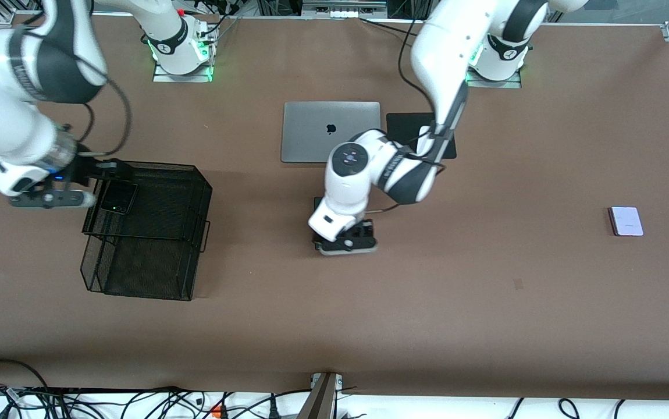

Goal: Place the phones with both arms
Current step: 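Set the green phone down mid-table while the right gripper reaches for it, then grasp the green phone while the left gripper reaches the white phone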

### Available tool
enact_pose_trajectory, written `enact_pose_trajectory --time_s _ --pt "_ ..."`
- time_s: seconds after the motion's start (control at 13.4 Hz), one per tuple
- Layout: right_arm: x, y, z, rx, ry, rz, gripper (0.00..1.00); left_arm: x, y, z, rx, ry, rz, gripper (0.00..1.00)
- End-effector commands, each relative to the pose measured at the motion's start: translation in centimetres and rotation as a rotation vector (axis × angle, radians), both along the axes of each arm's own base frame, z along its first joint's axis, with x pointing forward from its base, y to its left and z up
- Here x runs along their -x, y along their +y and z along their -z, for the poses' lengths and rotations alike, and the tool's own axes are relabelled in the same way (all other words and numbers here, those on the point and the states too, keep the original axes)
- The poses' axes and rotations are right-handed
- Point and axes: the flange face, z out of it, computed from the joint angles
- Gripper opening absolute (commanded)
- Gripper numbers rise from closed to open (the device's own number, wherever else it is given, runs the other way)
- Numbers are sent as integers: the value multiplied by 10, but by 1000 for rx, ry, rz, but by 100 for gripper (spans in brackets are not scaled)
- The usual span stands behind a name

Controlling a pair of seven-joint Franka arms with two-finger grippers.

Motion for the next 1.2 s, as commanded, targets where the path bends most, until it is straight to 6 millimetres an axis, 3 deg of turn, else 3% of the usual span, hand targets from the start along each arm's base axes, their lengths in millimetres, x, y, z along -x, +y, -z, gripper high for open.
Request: enact_pose_trajectory --time_s 0.0,0.22,0.3,0.45,0.67,0.82,0.9,1.12 --pt "-2 84 6 -5 -1 13 99 -1 72 -37 -22 95 35 100" --pt "4 187 51 -89 -9 -30 99 -3 149 -39 -56 153 104 100" --pt "1 217 72 -84 -33 -62 99 -3 172 -42 -61 165 140 100" --pt "8 295 119 -94 -54 -144 99 -7 223 -49 -66 181 181 100" --pt "17 359 194 -94 -115 -153 99 -8 294 -55 -79 223 255 100" --pt "26 385 236 -127 -180 -153 99 -11 342 -52 -105 287 291 100" --pt "28 388 252 -126 -190 -158 99 -13 373 -51 -167 302 340 100" --pt "33 391 278 -105 -198 -181 99 -17 459 -56 -196 318 416 100"
